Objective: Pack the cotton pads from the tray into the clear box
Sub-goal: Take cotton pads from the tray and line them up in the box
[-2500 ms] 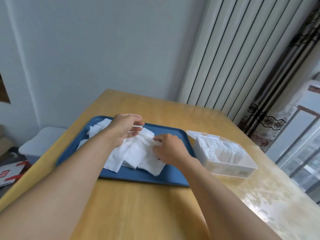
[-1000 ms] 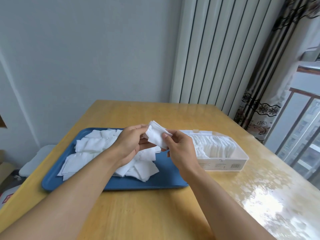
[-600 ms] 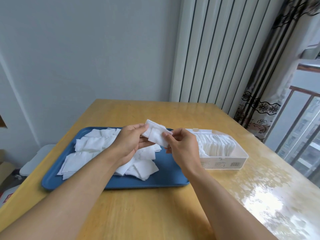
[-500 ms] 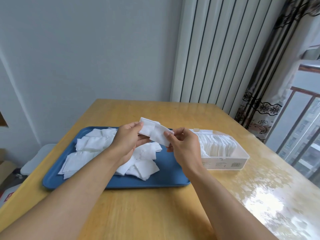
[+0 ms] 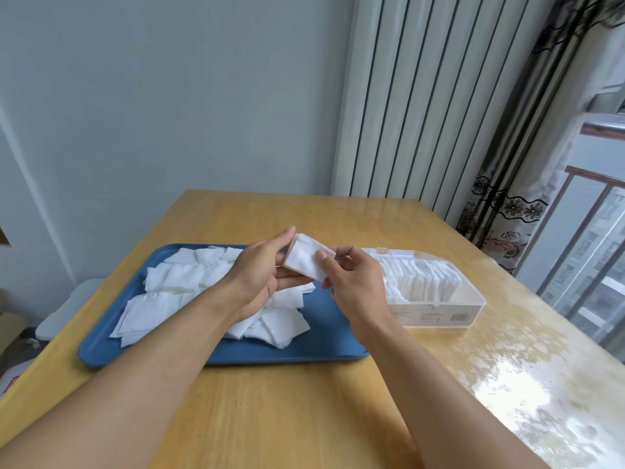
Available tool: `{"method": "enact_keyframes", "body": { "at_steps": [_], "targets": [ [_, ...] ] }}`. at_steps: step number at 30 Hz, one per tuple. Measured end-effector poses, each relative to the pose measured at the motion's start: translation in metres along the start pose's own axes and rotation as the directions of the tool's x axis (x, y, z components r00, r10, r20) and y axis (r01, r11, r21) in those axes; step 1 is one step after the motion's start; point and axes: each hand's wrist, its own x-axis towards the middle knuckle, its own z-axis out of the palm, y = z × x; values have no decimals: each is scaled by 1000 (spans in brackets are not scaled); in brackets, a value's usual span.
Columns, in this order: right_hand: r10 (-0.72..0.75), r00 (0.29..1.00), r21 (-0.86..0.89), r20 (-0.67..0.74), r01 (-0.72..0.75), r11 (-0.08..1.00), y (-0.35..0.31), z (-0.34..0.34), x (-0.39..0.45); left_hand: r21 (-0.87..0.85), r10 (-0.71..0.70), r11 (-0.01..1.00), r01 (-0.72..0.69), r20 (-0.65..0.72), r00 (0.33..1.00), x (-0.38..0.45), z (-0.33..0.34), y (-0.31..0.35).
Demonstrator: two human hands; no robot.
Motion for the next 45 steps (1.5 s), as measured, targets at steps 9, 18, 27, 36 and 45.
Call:
{"method": "enact_keyframes", "body": {
  "at_steps": [9,18,27,36,45],
  "targets": [
    [10,1000,-35,-29,-11,999,-3,-2,-1,182,56,981,-61,34,998,0,-4,-3],
    [124,990,105,69,-131,986,-12,3,-7,190,2,982,2,-21,1000,-5,-12,10],
    [7,937,-488,349,175,855,-6,5,-12,-157,31,982,-104,-409,912,6,-33,21],
    [72,811,-696,580,447,562,-5,15,-29,-103,29,992,-78,-413,910,4,-45,13],
    [91,900,-411,426,103,906,-10,-3,-9,36,-42,998,55,-295,955,4,-41,4]
  ]
}}
